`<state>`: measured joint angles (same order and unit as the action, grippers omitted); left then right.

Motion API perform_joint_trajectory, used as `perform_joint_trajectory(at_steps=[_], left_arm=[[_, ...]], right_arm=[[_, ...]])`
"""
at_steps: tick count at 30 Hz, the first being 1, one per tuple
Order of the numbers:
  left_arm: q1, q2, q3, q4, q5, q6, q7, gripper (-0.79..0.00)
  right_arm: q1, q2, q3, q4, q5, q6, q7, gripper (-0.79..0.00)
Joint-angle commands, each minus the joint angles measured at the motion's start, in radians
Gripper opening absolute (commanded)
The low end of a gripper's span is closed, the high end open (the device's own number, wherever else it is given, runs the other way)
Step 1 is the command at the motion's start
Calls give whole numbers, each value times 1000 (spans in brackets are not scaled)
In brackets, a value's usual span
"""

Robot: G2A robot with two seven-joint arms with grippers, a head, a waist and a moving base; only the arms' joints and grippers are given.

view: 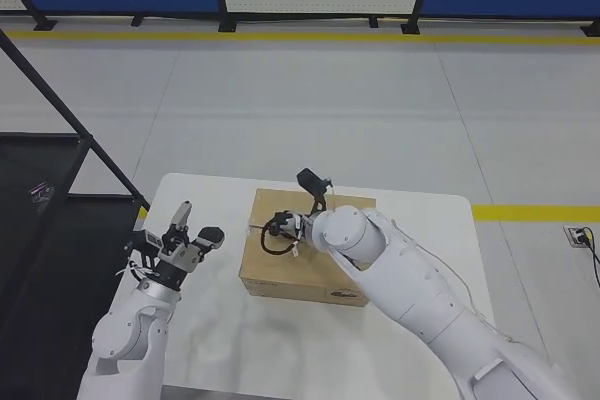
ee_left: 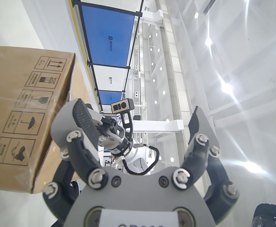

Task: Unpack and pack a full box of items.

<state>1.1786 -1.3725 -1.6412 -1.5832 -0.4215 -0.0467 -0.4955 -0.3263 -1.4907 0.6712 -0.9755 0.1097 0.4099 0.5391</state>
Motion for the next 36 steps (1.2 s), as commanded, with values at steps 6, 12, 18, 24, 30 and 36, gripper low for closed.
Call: perform_joint_trajectory(at_steps=[6, 12, 18, 24, 30, 36], left_arm=[[-18, 4, 26, 5, 7, 5, 0, 0], [-29, 8, 37, 7, 7, 7, 3, 0], [-41, 12, 50, 12, 10, 11, 4, 0], [-61, 15, 70, 19, 17, 18, 4, 0], [-78, 18, 85, 25, 22, 26, 5, 0], [-87, 22, 92, 28, 20, 26, 7, 0]], right_arm=[[-65, 57, 90, -108, -106, 87, 58, -785], [-108, 92, 153, -162, -175, 132, 112, -785], [-157, 126, 226, -222, -226, 145, 152, -785], [-227, 162, 315, -302, -274, 161, 183, -785], [-290, 191, 382, -369, -318, 173, 218, -785], [-336, 212, 441, -416, -360, 190, 220, -785]])
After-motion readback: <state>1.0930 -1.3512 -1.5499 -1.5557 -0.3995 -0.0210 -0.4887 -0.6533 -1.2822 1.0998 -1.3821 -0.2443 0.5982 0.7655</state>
